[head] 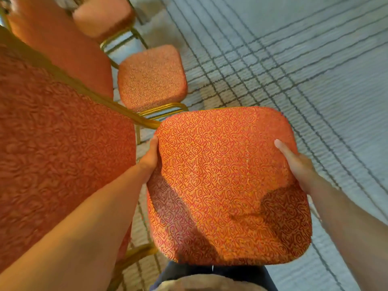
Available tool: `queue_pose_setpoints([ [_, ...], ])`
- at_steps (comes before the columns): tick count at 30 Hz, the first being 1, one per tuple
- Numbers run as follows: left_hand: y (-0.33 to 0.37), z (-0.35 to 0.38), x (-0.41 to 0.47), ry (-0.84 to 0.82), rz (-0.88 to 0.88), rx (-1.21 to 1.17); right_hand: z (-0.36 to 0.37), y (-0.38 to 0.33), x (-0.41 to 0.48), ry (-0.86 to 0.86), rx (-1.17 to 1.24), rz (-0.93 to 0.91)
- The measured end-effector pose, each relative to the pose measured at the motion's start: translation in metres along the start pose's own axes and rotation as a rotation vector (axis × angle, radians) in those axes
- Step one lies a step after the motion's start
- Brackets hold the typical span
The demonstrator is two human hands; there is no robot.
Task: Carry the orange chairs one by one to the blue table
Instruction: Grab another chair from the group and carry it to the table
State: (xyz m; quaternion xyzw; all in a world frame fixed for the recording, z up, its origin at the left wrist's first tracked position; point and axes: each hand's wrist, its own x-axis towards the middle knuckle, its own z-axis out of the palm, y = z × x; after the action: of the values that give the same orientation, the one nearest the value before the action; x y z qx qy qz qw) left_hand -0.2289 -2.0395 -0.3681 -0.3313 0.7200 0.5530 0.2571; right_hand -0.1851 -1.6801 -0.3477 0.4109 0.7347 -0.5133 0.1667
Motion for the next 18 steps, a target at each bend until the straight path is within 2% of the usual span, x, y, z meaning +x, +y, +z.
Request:
queue_pose_setpoints([
  [2,0.020,0.020,-0.021,-0.034,0.041,0.062,-0.038,0.012,-0.030,0.033,0.062,0.027],
  [8,0.055,0.110,-0.084,-0.311,0.093,0.228,-0.142,0.082,-0.096,0.227,0.278,0.127],
  [13,0.039,0.203,-0.137,-0.537,0.065,0.379,-0.211,0.173,-0.168,0.374,0.459,0.259],
  [18,0.011,0.305,-0.206,-0.675,0.135,0.580,-0.265,0.281,-0.224,0.495,0.656,0.381],
])
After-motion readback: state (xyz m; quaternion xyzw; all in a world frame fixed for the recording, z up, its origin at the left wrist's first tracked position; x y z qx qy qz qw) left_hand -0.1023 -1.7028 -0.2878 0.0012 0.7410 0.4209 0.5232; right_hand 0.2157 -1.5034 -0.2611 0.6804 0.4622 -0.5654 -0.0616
